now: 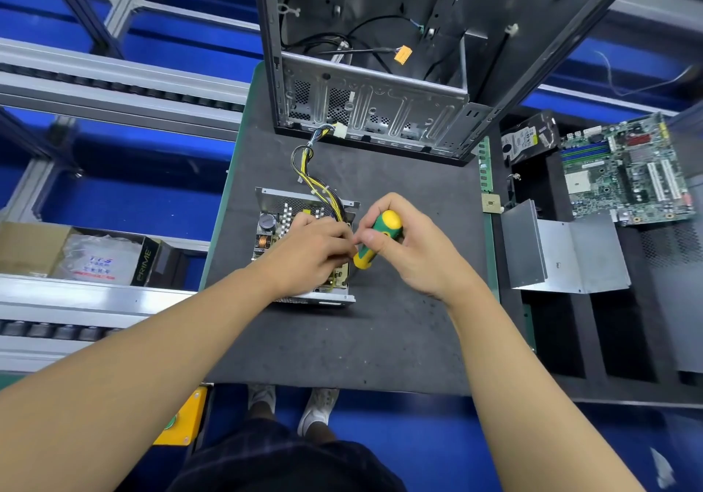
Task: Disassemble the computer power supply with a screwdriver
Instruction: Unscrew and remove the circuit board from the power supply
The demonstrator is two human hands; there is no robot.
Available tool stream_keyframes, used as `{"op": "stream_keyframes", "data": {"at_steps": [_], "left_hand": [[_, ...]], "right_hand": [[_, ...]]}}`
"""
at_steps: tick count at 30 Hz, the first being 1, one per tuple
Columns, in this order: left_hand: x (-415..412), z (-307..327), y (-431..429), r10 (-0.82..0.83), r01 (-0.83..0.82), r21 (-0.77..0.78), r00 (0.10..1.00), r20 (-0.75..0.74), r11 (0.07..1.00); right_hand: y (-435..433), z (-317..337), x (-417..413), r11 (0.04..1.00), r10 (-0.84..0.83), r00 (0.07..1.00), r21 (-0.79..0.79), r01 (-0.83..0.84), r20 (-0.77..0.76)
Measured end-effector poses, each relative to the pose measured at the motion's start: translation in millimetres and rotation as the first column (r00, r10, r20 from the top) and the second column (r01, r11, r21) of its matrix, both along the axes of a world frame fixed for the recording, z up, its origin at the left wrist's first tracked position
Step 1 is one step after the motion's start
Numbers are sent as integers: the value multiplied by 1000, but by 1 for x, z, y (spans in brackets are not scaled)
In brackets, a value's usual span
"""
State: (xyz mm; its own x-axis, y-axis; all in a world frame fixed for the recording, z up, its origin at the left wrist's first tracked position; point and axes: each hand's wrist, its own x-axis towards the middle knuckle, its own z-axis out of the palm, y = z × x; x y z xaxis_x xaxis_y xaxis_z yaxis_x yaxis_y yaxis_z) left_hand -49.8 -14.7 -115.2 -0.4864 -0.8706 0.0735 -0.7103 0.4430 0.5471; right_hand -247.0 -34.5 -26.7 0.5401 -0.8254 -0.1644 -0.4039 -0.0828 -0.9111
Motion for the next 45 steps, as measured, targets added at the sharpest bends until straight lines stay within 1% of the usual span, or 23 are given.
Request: {"op": "stream_keyframes", "data": {"at_steps": [2,4,7,9,13,18,22,24,27,30,34,38,45], "left_hand": [[-1,2,1,9,-8,29,999,-35,1000],[-1,5,1,4,-1,64,999,-39,998],[1,6,0,-38,39,65,999,-20,997],[2,5,-1,-70,70,40,997,-13,997],[3,3,-2,-67,69,53,997,-38,996],[2,0,-5,-39,36,80,998,40,996],[1,-2,-1,-15,18,60,999,-42,998],[2,-1,-1,15,-9,83,997,-70,997],[1,1,-3,25,-20,116,998,-49,993],[0,3,-2,5,-5,129,1000,-1,992],[1,1,-2,9,-5,120,999,-37,993],[0,2,-2,11,-9,112,1000,-21,994],[-1,5,-1,38,-31,116,998,-54,993]], "right_hand": [[6,3,6,995,96,994,-31,-97,-49],[9,6,10,979,189,975,-55,-196,-114],[4,14,9,945,237,936,-164,-285,-261],[1,18,8,928,259,913,-179,-325,-314],[4,17,7,945,236,926,-153,-290,-296],[6,16,7,947,221,932,-166,-275,-286],[7,18,5,938,259,922,-154,-311,-288],[7,18,4,932,286,909,-133,-338,-302],[7,20,4,940,298,900,-67,-335,-319],[5,22,3,957,257,915,-54,-286,-310],[3,24,4,959,245,919,-59,-276,-310],[3,24,5,959,248,918,-57,-279,-311],[3,25,4,958,246,916,-62,-278,-316]]}}
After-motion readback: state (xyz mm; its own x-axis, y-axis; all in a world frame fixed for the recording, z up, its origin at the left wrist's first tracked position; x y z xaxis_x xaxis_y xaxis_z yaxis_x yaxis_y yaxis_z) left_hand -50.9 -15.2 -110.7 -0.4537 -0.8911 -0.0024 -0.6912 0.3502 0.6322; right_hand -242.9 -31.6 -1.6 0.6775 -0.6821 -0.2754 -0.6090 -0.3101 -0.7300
